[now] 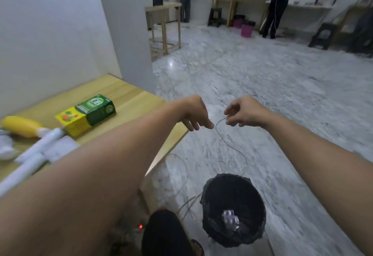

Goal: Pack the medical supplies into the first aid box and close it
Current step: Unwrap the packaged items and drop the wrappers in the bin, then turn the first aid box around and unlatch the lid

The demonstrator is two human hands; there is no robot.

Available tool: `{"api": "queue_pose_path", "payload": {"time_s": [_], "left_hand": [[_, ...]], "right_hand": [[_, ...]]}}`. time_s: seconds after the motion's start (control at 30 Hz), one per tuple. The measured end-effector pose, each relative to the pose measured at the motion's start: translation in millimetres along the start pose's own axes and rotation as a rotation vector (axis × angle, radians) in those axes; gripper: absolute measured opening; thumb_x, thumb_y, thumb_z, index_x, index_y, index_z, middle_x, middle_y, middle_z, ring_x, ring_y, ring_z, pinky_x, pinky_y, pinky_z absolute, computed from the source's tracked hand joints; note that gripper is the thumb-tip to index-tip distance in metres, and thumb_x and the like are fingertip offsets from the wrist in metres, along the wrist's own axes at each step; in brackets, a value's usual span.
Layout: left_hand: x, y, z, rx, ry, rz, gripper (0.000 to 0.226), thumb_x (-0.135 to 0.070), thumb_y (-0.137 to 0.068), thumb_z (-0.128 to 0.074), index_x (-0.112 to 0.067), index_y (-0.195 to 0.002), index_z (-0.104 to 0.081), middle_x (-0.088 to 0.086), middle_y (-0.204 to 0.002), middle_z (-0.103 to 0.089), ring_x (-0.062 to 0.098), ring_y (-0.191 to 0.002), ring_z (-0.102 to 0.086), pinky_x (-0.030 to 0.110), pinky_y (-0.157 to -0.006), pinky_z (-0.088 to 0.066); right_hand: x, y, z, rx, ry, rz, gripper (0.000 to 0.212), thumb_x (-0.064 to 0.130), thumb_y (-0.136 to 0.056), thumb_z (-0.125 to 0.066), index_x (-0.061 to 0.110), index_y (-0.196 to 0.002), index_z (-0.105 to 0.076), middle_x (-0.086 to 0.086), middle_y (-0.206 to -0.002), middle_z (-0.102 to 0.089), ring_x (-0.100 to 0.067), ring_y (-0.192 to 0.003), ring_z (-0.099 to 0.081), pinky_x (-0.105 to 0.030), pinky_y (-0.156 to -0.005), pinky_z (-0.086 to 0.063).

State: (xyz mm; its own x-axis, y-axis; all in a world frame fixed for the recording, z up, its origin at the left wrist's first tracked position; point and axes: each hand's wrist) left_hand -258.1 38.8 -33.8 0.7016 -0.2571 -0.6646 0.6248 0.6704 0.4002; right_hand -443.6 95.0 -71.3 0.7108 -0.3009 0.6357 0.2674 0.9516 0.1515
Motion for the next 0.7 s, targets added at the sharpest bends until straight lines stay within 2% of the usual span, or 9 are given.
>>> {"api": "queue_pose_path", "payload": {"time_s": [0.07, 0.17, 0.3, 0.43, 0.57, 0.7], "left_hand": [[5.8, 28.7, 26.9, -0.058, 0.006, -0.002, 0.042, -0.016, -0.076, -0.079, 0.005, -0.109, -0.064, 0.014, -0.089, -0.069, 0.025, -0.08, -0.067, 0.04, -0.079, -0.059], [22.5, 68.2, 60.4, -0.15, 0.012, 0.009, 0.037, -0.018, -0.076, -0.079, -0.001, -0.106, -0.065, 0.005, -0.077, -0.067, 0.023, -0.082, -0.068, 0.04, -0.079, -0.059], [60.2, 119.4, 97.7, -0.27, 0.005, 0.066, 0.036, -0.018, -0.074, -0.08, -0.004, -0.104, -0.065, 0.004, -0.071, -0.067, 0.026, -0.083, -0.068, 0.043, -0.081, -0.058], [110.5, 165.1, 127.7, -0.382, 0.017, 0.148, 0.041, -0.019, -0.073, -0.081, -0.004, -0.108, -0.065, 0.011, -0.082, -0.067, 0.022, -0.075, -0.065, 0.042, -0.081, -0.057], [162.3, 208.9, 142.6, -0.456, 0.018, 0.249, 0.042, -0.02, -0.073, -0.081, -0.006, -0.109, -0.064, 0.013, -0.096, -0.069, 0.022, -0.081, -0.066, 0.038, -0.075, -0.056], [206.8, 242.2, 147.1, -0.514, 0.022, 0.352, 0.043, -0.023, -0.07, -0.083, -0.007, -0.106, -0.065, 0.018, -0.101, -0.071, 0.022, -0.076, -0.062, 0.035, -0.07, -0.055]], "right_hand": [[35.5, 1.9, 4.8, 0.01, 0.01, 0.05, 0.026, 0.004, -0.074, -0.077, 0.004, -0.098, -0.069, -0.015, -0.087, -0.075, -0.02, -0.074, -0.071, -0.032, -0.066, -0.057], [85.4, 3.2, -0.2, 0.015, 0.028, 0.132, 0.028, 0.005, -0.073, -0.079, 0.004, -0.098, -0.069, -0.016, -0.089, -0.075, -0.023, -0.078, -0.073, -0.036, -0.068, -0.058], [153.2, 4.8, -25.7, 0.08, 0.054, 0.245, 0.03, 0.008, -0.074, -0.08, 0.005, -0.101, -0.069, -0.014, -0.09, -0.074, -0.023, -0.08, -0.072, -0.039, -0.071, -0.059], [213.8, 12.0, -63.5, 0.154, 0.074, 0.365, 0.027, 0.008, -0.075, -0.079, 0.005, -0.101, -0.069, -0.015, -0.09, -0.074, -0.027, -0.082, -0.072, -0.042, -0.073, -0.059], [256.0, 17.1, -105.8, 0.227, 0.103, 0.461, 0.023, 0.008, -0.074, -0.08, 0.007, -0.095, -0.07, -0.015, -0.087, -0.074, -0.031, -0.083, -0.072, -0.042, -0.07, -0.059], [286.7, 22.4, -143.1, 0.285, 0.133, 0.512, 0.021, 0.005, -0.072, -0.079, 0.01, -0.09, -0.071, -0.01, -0.083, -0.072, -0.027, -0.069, -0.065, -0.043, -0.065, -0.057]]}}
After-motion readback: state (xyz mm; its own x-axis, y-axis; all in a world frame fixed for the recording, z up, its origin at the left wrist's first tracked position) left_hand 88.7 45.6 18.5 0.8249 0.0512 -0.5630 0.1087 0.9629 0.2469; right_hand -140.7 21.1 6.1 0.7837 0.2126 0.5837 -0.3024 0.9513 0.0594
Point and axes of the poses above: each hand's wrist, its own y-axis away from the middle knuckle, its own z-axis out of the back of the hand, x = y × z
